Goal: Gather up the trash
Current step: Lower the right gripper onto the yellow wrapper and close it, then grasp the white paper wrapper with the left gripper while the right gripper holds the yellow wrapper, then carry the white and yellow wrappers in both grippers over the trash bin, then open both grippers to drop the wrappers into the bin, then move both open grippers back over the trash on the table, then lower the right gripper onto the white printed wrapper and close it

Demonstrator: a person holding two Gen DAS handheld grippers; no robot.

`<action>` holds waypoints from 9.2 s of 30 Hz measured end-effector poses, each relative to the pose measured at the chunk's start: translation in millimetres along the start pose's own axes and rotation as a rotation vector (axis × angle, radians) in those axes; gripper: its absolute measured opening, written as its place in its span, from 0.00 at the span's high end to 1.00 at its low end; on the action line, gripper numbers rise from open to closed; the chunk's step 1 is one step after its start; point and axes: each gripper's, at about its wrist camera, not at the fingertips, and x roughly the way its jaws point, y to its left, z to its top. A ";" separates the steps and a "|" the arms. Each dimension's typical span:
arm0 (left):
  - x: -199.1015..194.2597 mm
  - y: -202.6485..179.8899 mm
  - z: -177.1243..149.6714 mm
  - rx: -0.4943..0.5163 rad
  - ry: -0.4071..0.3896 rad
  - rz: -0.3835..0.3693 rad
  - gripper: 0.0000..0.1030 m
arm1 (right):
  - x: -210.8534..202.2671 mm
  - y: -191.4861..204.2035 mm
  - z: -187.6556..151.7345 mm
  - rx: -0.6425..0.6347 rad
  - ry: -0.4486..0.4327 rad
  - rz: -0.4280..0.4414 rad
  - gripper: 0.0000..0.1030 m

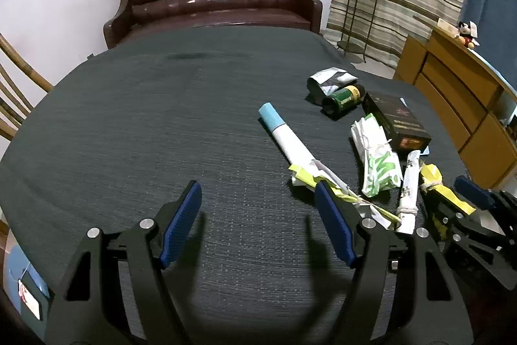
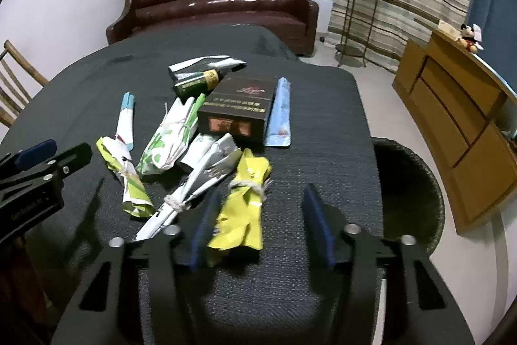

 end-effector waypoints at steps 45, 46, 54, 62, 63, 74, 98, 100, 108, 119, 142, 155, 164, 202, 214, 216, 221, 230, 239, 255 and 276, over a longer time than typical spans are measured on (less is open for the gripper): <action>7.2 -31.5 -7.9 -0.012 0.134 -0.041 0.25 | -4.3 -31.6 -9.9 0.053 -0.021 0.128 0.75; 5.2 -32.1 -8.2 -0.015 0.132 -0.043 0.25 | -4.4 -31.9 -10.0 0.054 -0.020 0.128 0.75; 1.1 -32.3 -9.7 -0.030 0.131 -0.022 0.25 | -3.9 -33.2 -10.4 0.059 -0.017 0.137 0.75; -3.8 -31.4 -11.5 -0.038 0.126 0.000 0.25 | -4.2 -33.3 -10.7 0.058 -0.017 0.137 0.75; -1.2 -31.5 -12.5 -0.040 0.137 -0.004 0.25 | -4.1 -33.2 -10.7 0.058 -0.017 0.137 0.75; 16.7 -13.5 -3.8 -0.052 0.127 -0.091 0.54 | -4.4 -33.6 -10.8 0.058 -0.017 0.137 0.75; 11.1 -24.6 -12.4 0.037 0.150 -0.113 0.44 | -3.6 -35.3 -11.6 0.060 -0.016 0.140 0.75; 10.1 -29.8 -15.0 0.059 0.142 -0.116 0.55 | -3.7 -35.5 -11.6 0.061 -0.016 0.140 0.75; 6.5 -37.7 -18.7 0.086 0.132 -0.151 0.83 | -3.7 -35.7 -11.8 0.060 -0.016 0.142 0.75; -4.0 -36.6 -8.5 0.086 0.049 -0.127 0.84 | -6.7 -35.8 -11.3 0.060 -0.031 0.139 0.75; -2.0 -122.1 36.6 0.149 -0.035 -0.316 0.84 | -16.1 -120.4 10.9 0.165 -0.124 -0.065 0.75; 20.3 -213.9 42.6 0.262 -0.020 -0.386 0.84 | -3.6 -172.0 9.3 0.226 -0.117 -0.142 0.75; 37.3 -253.0 44.1 0.314 -0.001 -0.373 0.84 | 4.1 -187.6 9.4 0.237 -0.121 -0.145 0.75; 36.8 -233.1 47.4 0.295 0.005 -0.304 0.48 | 1.6 -195.2 4.9 0.296 -0.110 -0.112 0.55; 4.2 -148.1 44.8 0.218 -0.034 -0.215 0.47 | -8.5 -134.3 10.2 0.222 -0.100 -0.016 0.54; -0.4 -132.0 42.1 0.209 -0.045 -0.187 0.47 | -11.3 -121.5 10.4 0.204 -0.101 -0.001 0.54; -5.5 -95.6 35.4 0.185 -0.056 -0.132 0.42 | -15.6 -91.0 12.2 0.164 -0.098 0.035 0.54; -10.4 -33.5 25.2 0.119 -0.056 -0.062 0.42 | -14.7 -31.0 9.4 0.108 -0.069 0.099 0.54; -12.0 10.3 15.2 0.067 -0.054 -0.039 0.42 | -9.2 17.8 7.8 0.053 -0.031 0.133 0.54; -4.6 21.6 11.8 0.021 -0.033 -0.086 0.41 | 3.0 37.5 -4.3 0.036 0.058 0.088 0.55; -4.7 -2.0 7.5 0.050 -0.018 -0.115 0.41 | -16.2 27.0 -1.3 -0.010 -0.002 0.071 0.82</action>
